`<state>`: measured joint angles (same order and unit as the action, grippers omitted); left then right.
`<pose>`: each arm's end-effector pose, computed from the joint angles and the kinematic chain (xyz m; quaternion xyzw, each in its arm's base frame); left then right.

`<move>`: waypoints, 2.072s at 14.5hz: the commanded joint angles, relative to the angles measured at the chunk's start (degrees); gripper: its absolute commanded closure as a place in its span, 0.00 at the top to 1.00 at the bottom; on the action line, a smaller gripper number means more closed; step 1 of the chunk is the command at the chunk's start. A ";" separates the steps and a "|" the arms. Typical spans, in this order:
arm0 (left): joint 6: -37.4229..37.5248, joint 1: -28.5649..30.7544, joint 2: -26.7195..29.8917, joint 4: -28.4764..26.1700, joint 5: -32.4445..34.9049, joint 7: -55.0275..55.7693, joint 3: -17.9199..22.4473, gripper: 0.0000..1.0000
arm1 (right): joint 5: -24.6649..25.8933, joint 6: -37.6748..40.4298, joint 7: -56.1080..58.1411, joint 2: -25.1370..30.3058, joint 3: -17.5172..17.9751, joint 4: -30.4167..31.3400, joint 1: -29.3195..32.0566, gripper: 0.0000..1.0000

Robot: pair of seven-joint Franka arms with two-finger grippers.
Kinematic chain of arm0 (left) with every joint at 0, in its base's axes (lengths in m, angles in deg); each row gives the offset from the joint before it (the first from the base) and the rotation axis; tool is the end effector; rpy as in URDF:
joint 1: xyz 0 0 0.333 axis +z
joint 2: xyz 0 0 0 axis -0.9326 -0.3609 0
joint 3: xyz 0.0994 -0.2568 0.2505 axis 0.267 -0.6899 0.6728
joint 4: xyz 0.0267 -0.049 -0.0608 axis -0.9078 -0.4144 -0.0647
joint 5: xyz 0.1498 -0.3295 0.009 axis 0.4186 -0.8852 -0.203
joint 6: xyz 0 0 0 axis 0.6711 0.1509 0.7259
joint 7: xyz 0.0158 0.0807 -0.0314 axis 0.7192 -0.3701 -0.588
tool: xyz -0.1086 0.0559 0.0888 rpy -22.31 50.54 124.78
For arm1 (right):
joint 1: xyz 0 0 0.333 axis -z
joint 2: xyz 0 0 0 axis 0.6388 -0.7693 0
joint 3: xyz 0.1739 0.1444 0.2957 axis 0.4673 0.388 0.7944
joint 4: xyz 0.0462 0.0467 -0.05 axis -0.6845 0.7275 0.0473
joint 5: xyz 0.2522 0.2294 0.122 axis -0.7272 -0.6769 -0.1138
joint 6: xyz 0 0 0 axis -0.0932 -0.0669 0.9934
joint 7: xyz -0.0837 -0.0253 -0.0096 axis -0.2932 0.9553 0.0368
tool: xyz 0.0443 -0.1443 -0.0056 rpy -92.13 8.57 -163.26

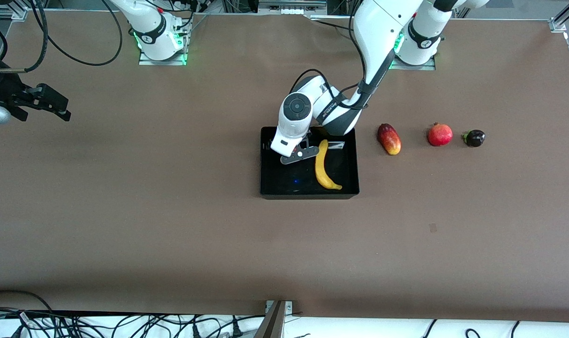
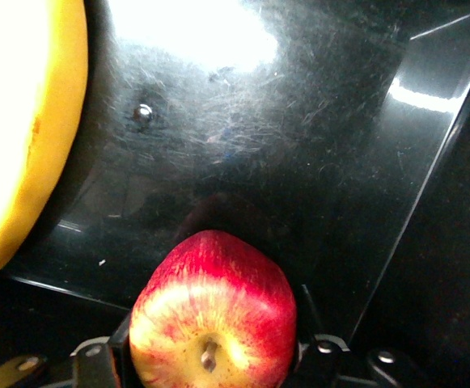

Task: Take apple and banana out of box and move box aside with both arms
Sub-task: 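Carry the red apple out of the tray and lower it onto the table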

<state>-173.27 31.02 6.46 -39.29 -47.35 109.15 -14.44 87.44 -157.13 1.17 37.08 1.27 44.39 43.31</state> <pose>0.4825 -0.5032 0.2196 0.9820 0.1719 -0.0745 0.0252 0.5319 0.0170 0.6345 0.9997 0.0088 0.0198 0.0078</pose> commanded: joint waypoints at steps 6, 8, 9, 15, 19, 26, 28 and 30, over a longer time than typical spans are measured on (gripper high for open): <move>21.98 16.00 13.38 1.58 0.40 -13.51 -2.45 0.00 | 0.05 0.89 0.82 -0.47 0.15 -1.15 0.35 1.00; 25.07 22.24 14.71 1.58 0.49 -22.73 -2.45 0.00 | 0.05 0.89 0.82 -0.47 0.15 -1.15 0.35 1.00; 25.69 25.84 14.80 1.58 0.66 -27.91 -2.45 0.00 | 0.05 0.89 0.82 -0.47 0.15 -1.15 0.27 1.00; 19.92 42.82 11.12 1.40 7.78 -57.56 -1.75 0.00 | 0.05 0.89 0.82 -0.47 0.15 -1.15 0.27 1.00; 7.87 42.84 4.79 0.96 9.80 -59.17 0.63 0.00 | 0.05 0.89 0.82 -0.47 0.15 -1.15 0.27 1.00; 0.84 42.66 0.31 0.70 13.32 -58.73 1.94 0.00 | 0.05 0.89 0.82 -0.47 0.15 -1.15 0.27 1.00; -1.46 42.66 -1.02 0.61 13.41 -58.73 2.47 0.00 | 0.05 0.98 0.82 -0.38 0.23 -1.15 0.27 1.00; -1.81 42.57 -1.54 0.61 14.20 -58.73 2.65 0.12 | 0.05 0.98 0.82 -0.47 0.15 -1.15 0.27 1.00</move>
<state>-173.92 74.21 5.64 -38.73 -35.10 50.45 -12.57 87.44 -157.08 1.17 37.03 1.27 44.39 43.31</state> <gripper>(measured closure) 0.291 0.000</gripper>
